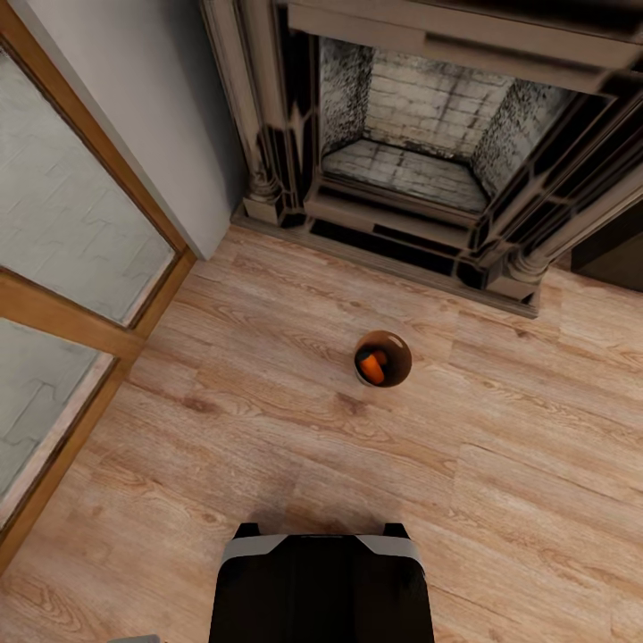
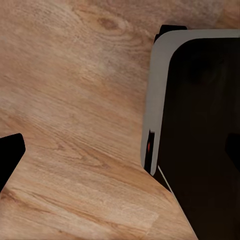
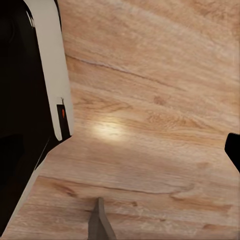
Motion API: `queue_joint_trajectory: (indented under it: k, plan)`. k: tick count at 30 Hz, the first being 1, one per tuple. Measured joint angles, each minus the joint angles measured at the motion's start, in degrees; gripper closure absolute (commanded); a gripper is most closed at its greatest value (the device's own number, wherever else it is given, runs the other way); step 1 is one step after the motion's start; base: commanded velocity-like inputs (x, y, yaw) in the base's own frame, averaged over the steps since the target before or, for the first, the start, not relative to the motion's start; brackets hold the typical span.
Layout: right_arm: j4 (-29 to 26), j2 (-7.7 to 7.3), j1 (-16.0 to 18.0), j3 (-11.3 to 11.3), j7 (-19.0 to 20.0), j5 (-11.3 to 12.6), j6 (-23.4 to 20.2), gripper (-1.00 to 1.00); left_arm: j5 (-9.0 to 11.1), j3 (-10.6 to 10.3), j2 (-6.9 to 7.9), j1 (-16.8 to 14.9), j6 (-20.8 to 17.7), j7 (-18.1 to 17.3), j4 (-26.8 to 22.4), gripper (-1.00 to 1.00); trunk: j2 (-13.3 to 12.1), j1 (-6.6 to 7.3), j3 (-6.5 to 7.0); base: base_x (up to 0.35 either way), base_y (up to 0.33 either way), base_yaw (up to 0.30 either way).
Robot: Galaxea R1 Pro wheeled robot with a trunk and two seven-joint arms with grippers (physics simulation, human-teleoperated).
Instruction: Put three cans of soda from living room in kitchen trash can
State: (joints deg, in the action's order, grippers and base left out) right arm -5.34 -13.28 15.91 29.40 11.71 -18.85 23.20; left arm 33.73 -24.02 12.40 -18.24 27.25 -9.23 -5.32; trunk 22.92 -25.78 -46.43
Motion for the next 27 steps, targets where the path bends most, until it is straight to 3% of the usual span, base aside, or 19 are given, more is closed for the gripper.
queue_joint_trajectory:
  k: [8,13,16,27]
  plan:
    - [1.64,1.43,0.00,0.31,-0.02,0.02,-0.06,-1.00,-0.13,-0.03,-1.12,0.13,-0.12,-0.05,0.08,-1.00,0.00,0.00,0.00,0.000,0.000,0.000]
    - [3.15,1.63,0.00,0.33,-0.02,0.04,-0.08,-1.00,-0.15,0.01,-1.78,1.75,-0.16,-0.04,0.12,-1.00,0.00,0.00,0.00,0.000,0.000,0.000]
    - [4.28,1.79,0.00,0.31,-0.02,0.04,-0.09,-1.00,-0.17,-0.03,-2.56,4.40,-0.17,-0.01,0.13,-1.00,0.00,0.00,0.00,0.000,0.000,0.000]
    - [5.98,1.85,0.00,0.31,-0.02,0.04,-0.22,-1.00,-0.16,0.02,-3.45,5.67,-0.18,-0.08,0.14,-1.00,0.00,0.00,0.00,0.000,0.000,0.000]
